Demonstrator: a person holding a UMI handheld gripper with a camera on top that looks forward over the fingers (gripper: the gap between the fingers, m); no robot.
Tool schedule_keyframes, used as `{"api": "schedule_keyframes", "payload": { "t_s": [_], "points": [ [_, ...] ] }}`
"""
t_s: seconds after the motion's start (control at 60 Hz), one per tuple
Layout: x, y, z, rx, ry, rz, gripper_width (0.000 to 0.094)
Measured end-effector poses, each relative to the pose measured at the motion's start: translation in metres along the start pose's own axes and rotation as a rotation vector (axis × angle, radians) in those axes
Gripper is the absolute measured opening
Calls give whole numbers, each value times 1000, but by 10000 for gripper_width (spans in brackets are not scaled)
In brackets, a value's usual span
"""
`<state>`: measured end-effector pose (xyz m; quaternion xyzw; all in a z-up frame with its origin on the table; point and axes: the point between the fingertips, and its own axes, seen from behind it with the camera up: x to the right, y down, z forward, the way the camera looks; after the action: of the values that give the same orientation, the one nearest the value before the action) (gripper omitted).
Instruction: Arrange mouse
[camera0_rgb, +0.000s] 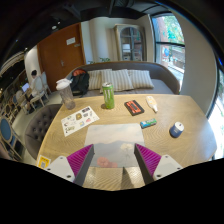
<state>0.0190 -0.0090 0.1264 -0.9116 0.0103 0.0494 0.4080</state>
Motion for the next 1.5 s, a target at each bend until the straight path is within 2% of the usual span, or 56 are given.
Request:
{"api": "schedule_keyframes", "payload": {
  "t_s": [0.25, 0.533, 0.683, 0.85, 1.183, 1.25, 1.317, 1.383, 1.5],
  "points": [
    [62, -6, 18, 10, -2, -26, 838],
    [219, 6, 57, 21, 32, -25, 834],
    [289, 26, 96, -21, 33, 6, 832],
    [302, 24, 133, -29, -13, 26, 833],
    [302, -22, 193, 13, 24, -86, 824],
    [302, -28, 201, 24, 31, -65, 749],
    [307, -32, 205, 31, 53, -54, 540],
    [309, -31, 207, 14, 58, -22, 490],
    [312, -33, 203, -81, 53, 94, 428]
  ]
}}
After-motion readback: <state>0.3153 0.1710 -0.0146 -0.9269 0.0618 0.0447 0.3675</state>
